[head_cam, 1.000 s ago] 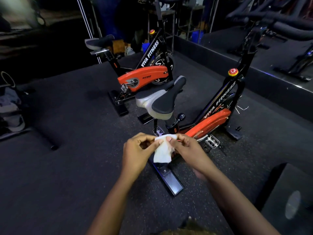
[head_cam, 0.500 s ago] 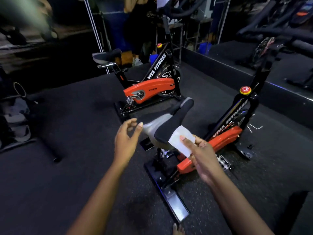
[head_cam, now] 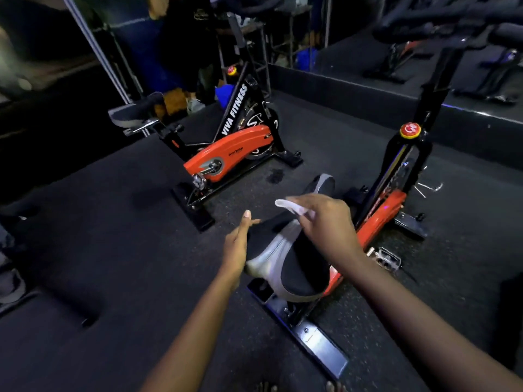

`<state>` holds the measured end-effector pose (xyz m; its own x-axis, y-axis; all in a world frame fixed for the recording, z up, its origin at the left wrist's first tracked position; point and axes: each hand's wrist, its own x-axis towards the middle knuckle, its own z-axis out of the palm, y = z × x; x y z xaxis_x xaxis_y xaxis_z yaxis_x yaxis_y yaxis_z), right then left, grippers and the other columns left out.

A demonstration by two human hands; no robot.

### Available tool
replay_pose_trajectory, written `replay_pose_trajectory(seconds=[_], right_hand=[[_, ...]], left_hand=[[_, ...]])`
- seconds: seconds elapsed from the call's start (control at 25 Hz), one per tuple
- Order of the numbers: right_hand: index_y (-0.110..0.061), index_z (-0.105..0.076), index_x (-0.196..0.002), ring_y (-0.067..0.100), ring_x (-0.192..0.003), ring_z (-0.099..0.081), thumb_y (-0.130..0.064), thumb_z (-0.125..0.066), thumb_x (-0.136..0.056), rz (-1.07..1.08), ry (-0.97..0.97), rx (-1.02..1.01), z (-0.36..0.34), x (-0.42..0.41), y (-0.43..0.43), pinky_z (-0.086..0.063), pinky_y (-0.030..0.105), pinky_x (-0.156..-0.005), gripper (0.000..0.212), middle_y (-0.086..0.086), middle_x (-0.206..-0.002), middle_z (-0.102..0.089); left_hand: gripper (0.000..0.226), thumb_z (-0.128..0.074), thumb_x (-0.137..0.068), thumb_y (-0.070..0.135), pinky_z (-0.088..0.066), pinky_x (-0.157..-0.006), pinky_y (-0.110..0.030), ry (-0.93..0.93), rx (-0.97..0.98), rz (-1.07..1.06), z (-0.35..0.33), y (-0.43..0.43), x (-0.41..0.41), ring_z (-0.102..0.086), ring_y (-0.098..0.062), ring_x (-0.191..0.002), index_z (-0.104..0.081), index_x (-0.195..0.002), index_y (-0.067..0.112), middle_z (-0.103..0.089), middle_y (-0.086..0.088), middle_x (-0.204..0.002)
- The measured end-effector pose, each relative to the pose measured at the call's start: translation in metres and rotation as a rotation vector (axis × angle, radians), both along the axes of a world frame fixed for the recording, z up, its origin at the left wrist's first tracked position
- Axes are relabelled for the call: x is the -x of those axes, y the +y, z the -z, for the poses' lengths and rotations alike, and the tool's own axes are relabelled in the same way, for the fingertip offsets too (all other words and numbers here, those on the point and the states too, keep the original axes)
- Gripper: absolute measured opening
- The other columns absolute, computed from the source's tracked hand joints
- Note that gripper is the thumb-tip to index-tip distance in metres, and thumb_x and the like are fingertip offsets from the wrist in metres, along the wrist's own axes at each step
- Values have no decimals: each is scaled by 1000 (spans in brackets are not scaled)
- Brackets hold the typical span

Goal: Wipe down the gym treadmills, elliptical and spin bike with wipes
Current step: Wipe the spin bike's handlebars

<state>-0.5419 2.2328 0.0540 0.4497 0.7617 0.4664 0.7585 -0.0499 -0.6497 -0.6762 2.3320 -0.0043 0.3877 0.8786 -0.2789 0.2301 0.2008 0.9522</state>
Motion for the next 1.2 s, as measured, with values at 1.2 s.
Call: replay_pose_trajectory(seconds=[1.2], right_hand=[[-9,-70,-108,22,-94,-66,-16,-63,-71,248,-320,396,16,82,-14,-48,25,-82,38,5,-109,-68]], left_hand=[[75,-29,-74,74,-24,-100,-7,-13,-367,707,6,47,26,-37,-3,-131,-37,-139,37,-41,9,-144]])
